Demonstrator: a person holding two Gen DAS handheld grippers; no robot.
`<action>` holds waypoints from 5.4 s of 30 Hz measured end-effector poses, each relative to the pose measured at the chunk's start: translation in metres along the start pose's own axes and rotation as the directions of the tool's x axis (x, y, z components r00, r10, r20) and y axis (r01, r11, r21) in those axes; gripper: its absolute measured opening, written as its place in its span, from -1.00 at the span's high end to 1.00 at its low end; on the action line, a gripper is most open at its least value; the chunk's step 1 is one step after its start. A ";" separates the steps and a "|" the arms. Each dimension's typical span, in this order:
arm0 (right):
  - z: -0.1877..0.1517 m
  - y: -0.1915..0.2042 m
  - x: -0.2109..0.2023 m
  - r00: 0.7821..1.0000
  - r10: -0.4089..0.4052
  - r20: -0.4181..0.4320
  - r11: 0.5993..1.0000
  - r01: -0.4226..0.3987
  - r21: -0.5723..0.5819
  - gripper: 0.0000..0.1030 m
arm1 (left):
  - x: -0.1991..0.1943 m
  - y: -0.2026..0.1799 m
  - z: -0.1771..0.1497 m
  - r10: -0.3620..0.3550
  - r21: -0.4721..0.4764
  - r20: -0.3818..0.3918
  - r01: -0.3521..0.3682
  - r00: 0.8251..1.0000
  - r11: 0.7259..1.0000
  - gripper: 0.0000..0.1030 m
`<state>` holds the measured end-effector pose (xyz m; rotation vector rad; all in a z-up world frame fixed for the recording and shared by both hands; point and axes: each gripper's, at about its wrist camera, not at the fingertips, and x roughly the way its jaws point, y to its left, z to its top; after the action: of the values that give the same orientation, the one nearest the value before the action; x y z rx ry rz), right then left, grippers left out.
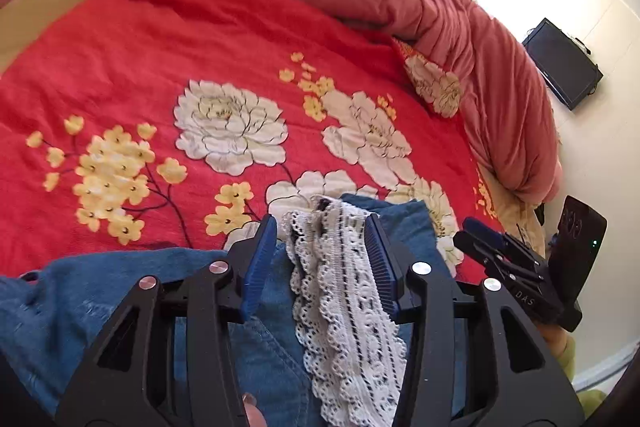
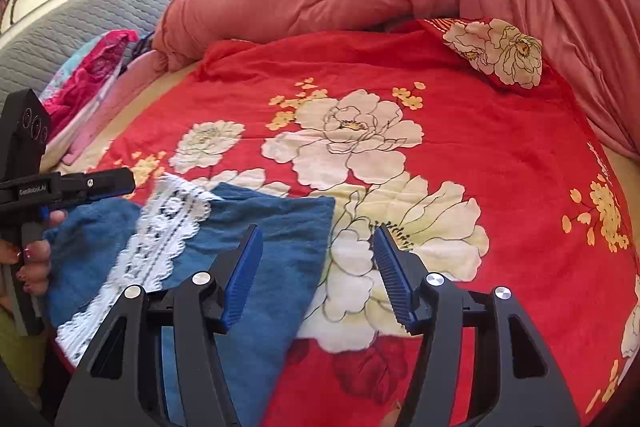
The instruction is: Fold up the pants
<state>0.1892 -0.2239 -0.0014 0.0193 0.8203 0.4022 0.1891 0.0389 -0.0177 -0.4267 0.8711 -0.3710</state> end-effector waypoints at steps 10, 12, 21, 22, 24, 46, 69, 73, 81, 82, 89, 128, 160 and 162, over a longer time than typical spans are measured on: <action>-0.018 0.027 -0.040 0.997 0.037 0.065 0.999 -0.034 -0.033 -0.36 | -0.053 -0.020 -0.048 0.053 0.018 0.075 -0.054 0.996 0.998 -0.07; -0.026 0.029 -0.048 0.997 0.042 0.068 0.999 -0.040 -0.024 -0.40 | -0.059 -0.023 -0.055 0.066 0.011 0.084 -0.067 0.994 0.998 -0.12; -0.063 0.035 -0.065 0.996 0.072 0.043 0.997 -0.072 0.005 -0.41 | -0.078 -0.025 -0.081 0.077 -0.043 0.068 -0.074 0.995 0.996 -0.30; -0.068 0.035 -0.066 0.996 0.083 0.033 0.996 -0.083 0.011 -0.41 | -0.079 -0.026 -0.084 0.073 -0.054 0.065 -0.070 0.995 0.996 -0.30; -0.073 0.037 -0.066 0.995 0.099 0.022 0.995 -0.099 0.014 -0.41 | -0.080 -0.026 -0.089 0.055 -0.068 0.055 -0.051 0.997 0.996 -0.30; -0.104 0.039 -0.046 0.970 0.225 -0.093 0.971 -0.216 0.098 0.32 | -0.039 -0.038 -0.139 0.062 -0.182 -0.079 -0.076 0.995 0.980 0.61; -0.104 0.058 -0.057 0.996 0.073 -0.048 0.995 -0.076 -0.066 0.02 | -0.051 -0.059 -0.149 0.233 0.064 -0.067 -0.229 0.970 0.971 0.50; -0.100 0.060 -0.067 0.998 0.055 0.017 0.995 -0.054 -0.082 -0.05 | -0.055 -0.060 -0.148 0.233 0.066 -0.061 -0.229 0.971 0.971 0.42; -0.100 0.090 -0.074 0.996 0.077 0.053 0.981 -0.066 -0.184 -0.06 | -0.065 -0.060 -0.146 0.237 0.071 -0.043 -0.234 0.970 0.970 0.28; -0.101 0.094 -0.072 0.996 0.079 0.043 0.978 -0.069 -0.195 -0.06 | -0.066 -0.060 -0.146 0.239 0.072 -0.042 -0.235 0.970 0.969 0.25; -0.115 0.110 -0.045 0.998 0.010 -0.062 0.967 -0.025 -0.252 -0.07 | -0.071 -0.055 -0.145 0.236 0.063 -0.044 -0.233 0.971 0.970 0.18; -0.066 0.146 -0.082 0.998 0.010 0.061 0.992 -0.003 -0.123 -0.86 | -0.152 0.007 -0.138 0.287 -0.030 0.111 -0.285 0.952 0.958 -0.81; 0.048 0.290 0.064 0.915 0.276 -0.294 0.847 -0.377 -0.376 -0.86 | -0.128 0.089 -0.127 0.288 -0.247 0.107 -0.255 0.952 0.935 -0.04; 0.044 0.304 0.079 0.902 0.266 -0.339 0.818 -0.397 -0.416 -0.86 | -0.126 0.086 -0.127 0.305 -0.227 0.110 -0.274 0.946 0.934 -0.04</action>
<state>0.1654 0.0918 0.0248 -0.3645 0.9679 0.9556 0.0253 0.1462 -0.0512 -0.5040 0.8202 0.0262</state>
